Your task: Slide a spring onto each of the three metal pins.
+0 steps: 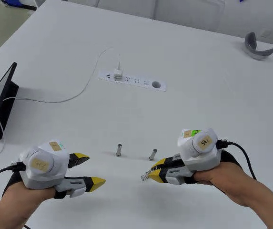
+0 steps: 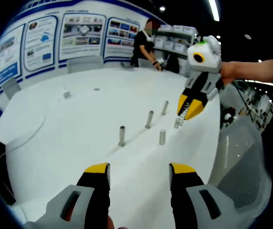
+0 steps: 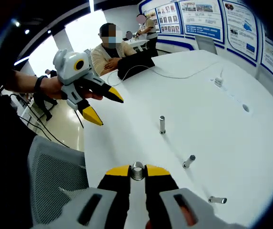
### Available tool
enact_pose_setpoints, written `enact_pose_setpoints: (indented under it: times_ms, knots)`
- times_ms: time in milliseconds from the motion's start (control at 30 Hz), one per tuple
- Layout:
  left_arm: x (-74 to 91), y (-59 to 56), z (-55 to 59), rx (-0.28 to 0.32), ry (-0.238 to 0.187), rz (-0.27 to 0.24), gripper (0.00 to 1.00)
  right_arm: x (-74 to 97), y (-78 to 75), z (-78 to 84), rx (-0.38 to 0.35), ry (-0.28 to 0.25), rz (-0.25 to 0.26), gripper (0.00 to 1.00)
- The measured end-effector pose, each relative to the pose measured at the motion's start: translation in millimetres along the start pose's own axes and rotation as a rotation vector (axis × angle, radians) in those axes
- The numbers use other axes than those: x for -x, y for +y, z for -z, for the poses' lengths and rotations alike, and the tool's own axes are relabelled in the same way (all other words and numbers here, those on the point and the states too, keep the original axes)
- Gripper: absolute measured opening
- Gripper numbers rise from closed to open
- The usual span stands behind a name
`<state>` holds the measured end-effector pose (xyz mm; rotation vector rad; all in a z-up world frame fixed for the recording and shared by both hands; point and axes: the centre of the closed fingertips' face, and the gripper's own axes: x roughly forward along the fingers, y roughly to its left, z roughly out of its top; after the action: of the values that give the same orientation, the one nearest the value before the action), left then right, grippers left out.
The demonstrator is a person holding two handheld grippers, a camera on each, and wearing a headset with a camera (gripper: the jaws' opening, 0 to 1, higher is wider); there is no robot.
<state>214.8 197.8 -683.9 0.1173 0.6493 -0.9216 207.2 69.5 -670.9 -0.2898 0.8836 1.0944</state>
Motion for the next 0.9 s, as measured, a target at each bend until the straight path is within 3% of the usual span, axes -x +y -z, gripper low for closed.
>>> enact_pose_setpoints:
  times_ms: [667,900]
  knots:
    - [12.4,18.6,5.5,0.054,-0.011,-0.056,0.62,-32.8,-26.9,-20.4,0.050,0.077,0.011,0.12]
    - [17.9,22.3,12.4,0.029,0.011,-0.069,0.65,-45.4,-34.3,-24.6,0.107,0.125,0.016,0.12]
